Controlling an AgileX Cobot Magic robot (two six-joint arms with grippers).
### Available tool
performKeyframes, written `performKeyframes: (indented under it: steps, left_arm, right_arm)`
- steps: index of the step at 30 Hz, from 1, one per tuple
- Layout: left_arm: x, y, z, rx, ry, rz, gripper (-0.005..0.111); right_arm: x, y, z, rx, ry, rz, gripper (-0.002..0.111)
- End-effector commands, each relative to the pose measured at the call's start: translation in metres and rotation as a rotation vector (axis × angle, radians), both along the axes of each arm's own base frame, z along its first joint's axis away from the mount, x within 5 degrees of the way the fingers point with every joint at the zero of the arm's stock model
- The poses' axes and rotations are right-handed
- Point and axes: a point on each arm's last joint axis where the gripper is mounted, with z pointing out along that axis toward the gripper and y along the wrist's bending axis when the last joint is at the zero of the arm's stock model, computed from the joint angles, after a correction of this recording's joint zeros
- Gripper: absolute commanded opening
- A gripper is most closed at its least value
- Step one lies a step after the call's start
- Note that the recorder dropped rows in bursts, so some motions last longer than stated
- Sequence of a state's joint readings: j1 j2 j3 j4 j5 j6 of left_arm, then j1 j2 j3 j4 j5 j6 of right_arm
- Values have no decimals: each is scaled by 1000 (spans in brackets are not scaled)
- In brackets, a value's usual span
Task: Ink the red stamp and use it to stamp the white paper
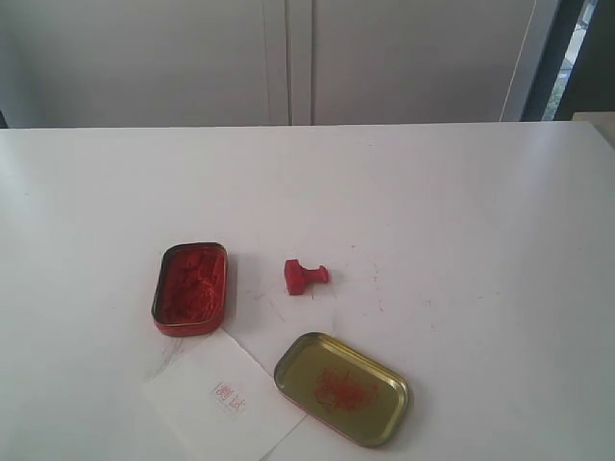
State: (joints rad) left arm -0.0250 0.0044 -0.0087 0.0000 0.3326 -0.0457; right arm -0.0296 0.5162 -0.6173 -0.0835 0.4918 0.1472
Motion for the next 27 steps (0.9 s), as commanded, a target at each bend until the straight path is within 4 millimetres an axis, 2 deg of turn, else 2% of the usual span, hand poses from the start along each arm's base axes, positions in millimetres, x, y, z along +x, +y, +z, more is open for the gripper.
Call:
performKeyframes:
  steps: [1, 17, 22, 27]
  left_arm:
    - [0, 0, -3, -2, 9, 3, 0]
    - [0, 0, -3, -2, 9, 3, 0]
    - [0, 0, -3, -2, 9, 3, 0]
    - [0, 0, -3, -2, 9, 3, 0]
  right_arm:
    - [0, -1, 1, -19, -18, -8, 0]
    - [0, -1, 1, -19, -18, -8, 0]
    - [-9, -1, 0, -20, -50, -7, 0]
    - [-21, -1, -9, -17, -75, -19, 0]
